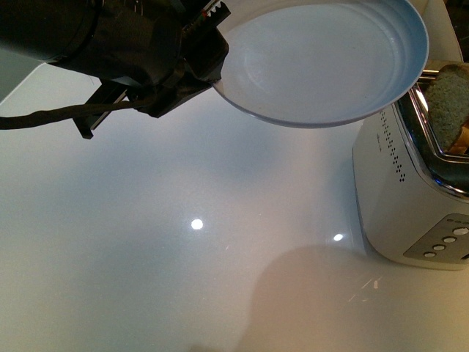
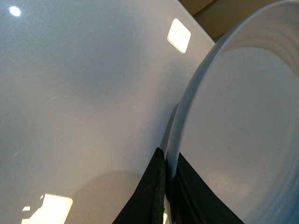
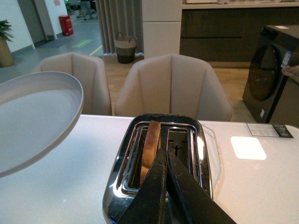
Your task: Left arm holds plate, right arm toasts bread
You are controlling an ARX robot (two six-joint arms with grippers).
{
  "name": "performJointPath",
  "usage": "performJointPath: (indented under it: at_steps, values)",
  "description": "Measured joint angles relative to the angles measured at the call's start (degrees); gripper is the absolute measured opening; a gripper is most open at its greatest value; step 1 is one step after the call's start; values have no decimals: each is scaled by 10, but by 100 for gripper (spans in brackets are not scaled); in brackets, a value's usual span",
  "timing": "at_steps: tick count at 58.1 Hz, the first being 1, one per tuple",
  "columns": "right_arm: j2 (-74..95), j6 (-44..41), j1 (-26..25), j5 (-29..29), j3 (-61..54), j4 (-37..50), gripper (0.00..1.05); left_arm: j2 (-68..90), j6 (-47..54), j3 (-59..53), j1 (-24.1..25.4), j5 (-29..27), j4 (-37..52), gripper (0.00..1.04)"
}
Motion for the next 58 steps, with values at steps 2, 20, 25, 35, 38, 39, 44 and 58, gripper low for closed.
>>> performJointPath:
  at_steps: [2, 20, 25, 35, 38, 39, 44, 58]
  values:
    - [-9, 0, 0, 0, 0, -8, 2, 0, 0, 0, 0, 0, 0, 3]
    - [-80, 0, 0, 0, 0, -76, 2, 0, 0, 0, 0, 0, 0, 3]
    - [-96, 0, 0, 0, 0, -93, 2, 0, 0, 0, 0, 0, 0, 3]
    - [-128, 0, 0, 0, 0, -124, 2, 0, 0, 0, 0, 0, 0, 3]
    - [-135, 0, 0, 0, 0, -132, 2, 0, 0, 0, 0, 0, 0, 3]
    - [-137, 0, 0, 0, 0, -133, 2, 0, 0, 0, 0, 0, 0, 3]
    - [-148, 0, 0, 0, 0, -144, 2, 0, 0, 0, 0, 0, 0, 3]
    - [-252, 0, 0, 0, 0, -252, 2, 0, 0, 0, 0, 0, 0, 3]
